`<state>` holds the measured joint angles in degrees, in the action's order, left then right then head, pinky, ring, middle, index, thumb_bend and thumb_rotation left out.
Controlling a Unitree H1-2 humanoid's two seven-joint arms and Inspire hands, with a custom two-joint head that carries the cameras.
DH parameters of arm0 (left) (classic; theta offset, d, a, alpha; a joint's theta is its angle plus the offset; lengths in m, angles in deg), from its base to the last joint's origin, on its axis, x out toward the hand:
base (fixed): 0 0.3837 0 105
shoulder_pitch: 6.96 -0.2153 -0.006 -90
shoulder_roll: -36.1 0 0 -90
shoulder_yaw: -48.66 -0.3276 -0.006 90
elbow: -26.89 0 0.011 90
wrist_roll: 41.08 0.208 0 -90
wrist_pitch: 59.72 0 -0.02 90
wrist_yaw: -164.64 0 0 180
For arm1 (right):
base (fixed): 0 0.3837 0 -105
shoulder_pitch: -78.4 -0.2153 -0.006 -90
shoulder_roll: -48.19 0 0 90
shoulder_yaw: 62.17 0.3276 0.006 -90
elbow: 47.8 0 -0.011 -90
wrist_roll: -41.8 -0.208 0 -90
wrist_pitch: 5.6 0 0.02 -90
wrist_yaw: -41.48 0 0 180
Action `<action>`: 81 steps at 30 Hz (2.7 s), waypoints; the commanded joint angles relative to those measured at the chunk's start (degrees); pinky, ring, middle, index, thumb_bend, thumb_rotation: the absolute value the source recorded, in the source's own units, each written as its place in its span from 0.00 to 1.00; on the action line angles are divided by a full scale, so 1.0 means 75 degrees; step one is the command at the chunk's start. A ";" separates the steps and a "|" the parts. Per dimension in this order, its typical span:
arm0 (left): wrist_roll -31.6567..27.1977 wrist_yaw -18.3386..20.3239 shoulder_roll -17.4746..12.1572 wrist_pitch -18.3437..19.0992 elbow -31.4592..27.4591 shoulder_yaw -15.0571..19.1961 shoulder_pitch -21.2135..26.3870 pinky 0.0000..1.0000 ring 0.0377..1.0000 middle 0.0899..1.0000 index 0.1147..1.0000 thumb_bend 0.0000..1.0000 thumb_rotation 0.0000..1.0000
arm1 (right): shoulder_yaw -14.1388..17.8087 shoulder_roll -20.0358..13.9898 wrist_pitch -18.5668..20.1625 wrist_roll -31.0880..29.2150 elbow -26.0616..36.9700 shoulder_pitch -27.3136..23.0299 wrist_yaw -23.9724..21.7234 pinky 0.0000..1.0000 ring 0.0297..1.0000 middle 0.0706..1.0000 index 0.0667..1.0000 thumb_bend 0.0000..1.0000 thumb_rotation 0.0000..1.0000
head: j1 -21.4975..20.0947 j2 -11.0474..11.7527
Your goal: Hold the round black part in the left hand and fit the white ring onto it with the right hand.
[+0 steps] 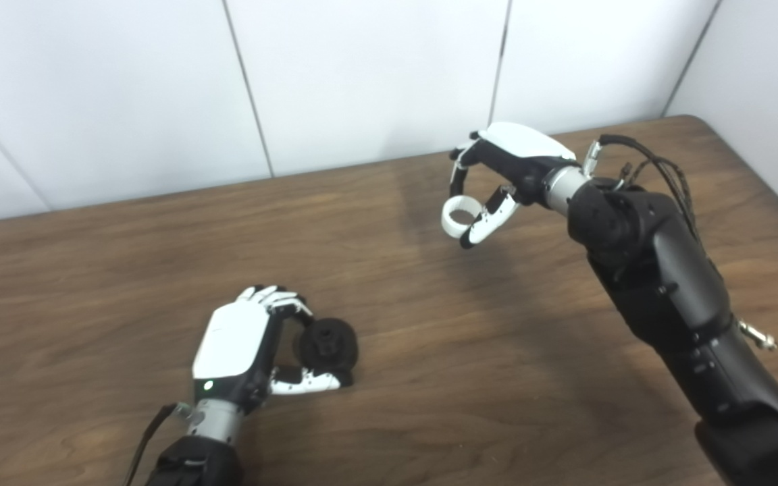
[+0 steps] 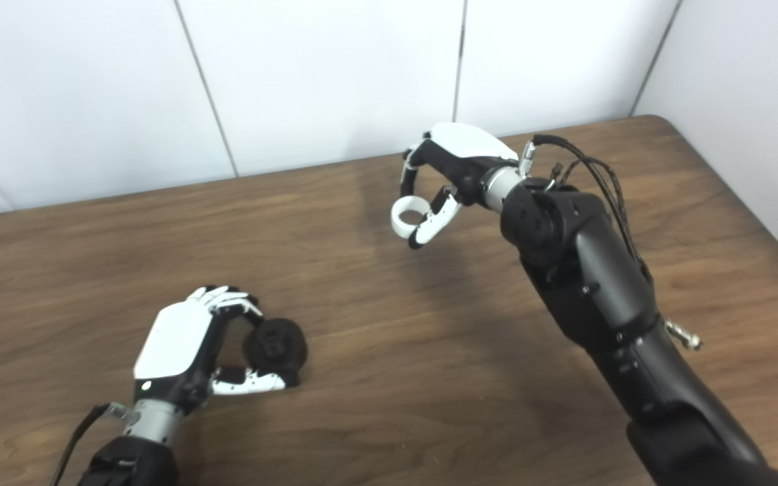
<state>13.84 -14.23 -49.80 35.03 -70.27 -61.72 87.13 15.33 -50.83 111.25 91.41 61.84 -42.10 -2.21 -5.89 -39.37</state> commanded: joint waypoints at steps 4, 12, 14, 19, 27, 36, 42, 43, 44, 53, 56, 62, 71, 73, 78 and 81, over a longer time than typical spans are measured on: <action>0.0250 -0.0131 0.0107 -0.0003 -0.0185 -0.0115 0.0014 0.91 0.85 0.74 0.42 0.52 0.05 | -0.0132 0.0195 -0.0047 -0.0052 0.0792 -0.0080 -0.0054 1.00 1.00 0.87 0.45 0.52 0.13 | 0.0159 -0.0032; 0.0456 -0.0251 0.0277 0.0055 -0.0118 -0.0223 -0.0026 0.91 0.85 0.74 0.42 0.52 0.05 | -0.0461 0.0671 -0.0046 -0.0166 0.1437 0.0010 -0.0372 1.00 1.00 0.89 0.45 0.52 0.13 | 0.0542 -0.0079; 0.0487 -0.0275 0.0318 0.0080 -0.0097 -0.0248 -0.0024 0.91 0.85 0.74 0.42 0.52 0.05 | -0.0480 0.0678 -0.0083 -0.0271 0.1486 0.0023 -0.0376 1.00 1.00 0.89 0.45 0.52 0.13 | 0.0597 -0.0089; 0.0585 -0.0273 0.0418 0.0201 -0.0068 -0.0307 -0.0002 0.91 0.86 0.74 0.42 0.52 0.05 | -0.0655 0.0700 -0.0162 -0.0416 0.1616 0.0028 -0.0427 1.00 1.00 0.89 0.45 0.52 0.13 | 0.0831 -0.0141; 0.0663 -0.0279 0.0530 0.0319 -0.0083 -0.0361 0.0004 0.91 0.86 0.74 0.42 0.52 0.05 | -0.0886 0.0721 -0.0118 -0.0390 0.1584 -0.0024 -0.0612 1.00 1.00 0.88 0.45 0.52 0.13 | 0.1047 -0.0227; 0.0680 -0.0168 0.0565 0.0503 -0.0189 -0.0401 0.0031 0.93 0.87 0.75 0.42 0.52 0.05 | -0.1187 0.0740 -0.0295 -0.0577 0.1320 0.0121 -0.0504 1.00 1.00 0.85 0.45 0.52 0.13 | 0.1155 -0.0335; 0.0714 -0.0130 0.0570 0.0547 -0.0224 -0.0418 0.0070 0.93 0.87 0.75 0.42 0.52 0.05 | -0.1373 0.0742 -0.0420 -0.0550 0.1216 0.0203 -0.0472 0.99 1.00 0.85 0.45 0.52 0.13 | 0.1179 -0.0376; 0.0722 -0.0124 0.0577 0.0554 -0.0225 -0.0422 0.0078 0.93 0.87 0.75 0.42 0.52 0.05 | -0.1387 0.0746 -0.0447 -0.0576 0.1194 0.0228 -0.0454 0.99 1.00 0.85 0.45 0.52 0.13 | 0.1173 -0.0375; 0.0730 -0.0127 0.0586 0.0558 -0.0220 -0.0425 0.0084 0.93 0.87 0.75 0.42 0.52 0.05 | -0.1411 0.0749 -0.0479 -0.0582 0.1169 0.0249 -0.0442 0.99 1.00 0.85 0.45 0.52 0.13 | 0.1183 -0.0381; 0.0777 -0.0184 0.0631 0.0588 -0.0160 -0.0448 0.0113 0.93 0.87 0.74 0.42 0.52 0.05 | -0.1508 0.0813 -0.0674 -0.0632 0.0875 0.0282 -0.0236 0.98 1.00 0.87 0.45 0.52 0.13 | 0.1208 -0.0384; 0.0800 -0.0199 0.0633 0.0585 -0.0143 -0.0454 0.0118 0.93 0.87 0.74 0.42 0.52 0.05 | -0.1490 0.0850 -0.0707 -0.0643 0.0820 0.0249 -0.0186 0.99 1.00 0.87 0.45 0.52 0.13 | 0.1199 -0.0371; 0.0832 -0.0216 0.0651 0.0578 -0.0127 -0.0446 0.0117 0.93 0.87 0.74 0.42 0.52 0.05 | -0.1418 0.0939 -0.0756 -0.0747 0.0795 0.0176 -0.0013 0.98 1.00 0.87 0.45 0.52 0.13 | 0.1187 -0.0359; 0.0880 -0.0267 0.0669 0.0575 -0.0034 -0.0506 0.0122 0.92 0.87 0.75 0.42 0.52 0.05 | -0.1463 0.0976 -0.0656 -0.0712 0.0788 0.0080 -0.0103 0.99 1.00 0.87 0.45 0.52 0.13 | 0.1207 -0.0337; 0.0886 -0.0261 0.0674 0.0589 -0.0035 -0.0513 0.0119 0.92 0.87 0.75 0.42 0.52 0.05 | -0.1483 0.0970 -0.0664 -0.0703 0.0775 0.0070 -0.0118 0.99 1.00 0.87 0.45 0.52 0.13 | 0.1218 -0.0340; 0.0865 -0.0296 0.0689 0.0585 -0.0065 -0.0511 0.0102 0.93 0.87 0.75 0.42 0.52 0.05 | -0.1505 0.0929 -0.0717 -0.0719 0.0711 0.0086 -0.0113 0.97 1.00 0.87 0.45 0.52 0.13 | 0.1249 -0.0363; 0.0856 -0.0278 0.0697 0.0604 -0.0080 -0.0500 0.0101 0.93 0.87 0.75 0.42 0.52 0.05 | -0.1497 0.0911 -0.0714 -0.0752 0.0682 0.0103 -0.0124 0.97 1.00 0.87 0.45 0.52 0.13 | 0.1262 -0.0372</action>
<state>19.54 -15.57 -44.94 39.51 -70.35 -65.39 86.64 3.66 -43.91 106.91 86.07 65.94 -39.03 -4.00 3.52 -42.10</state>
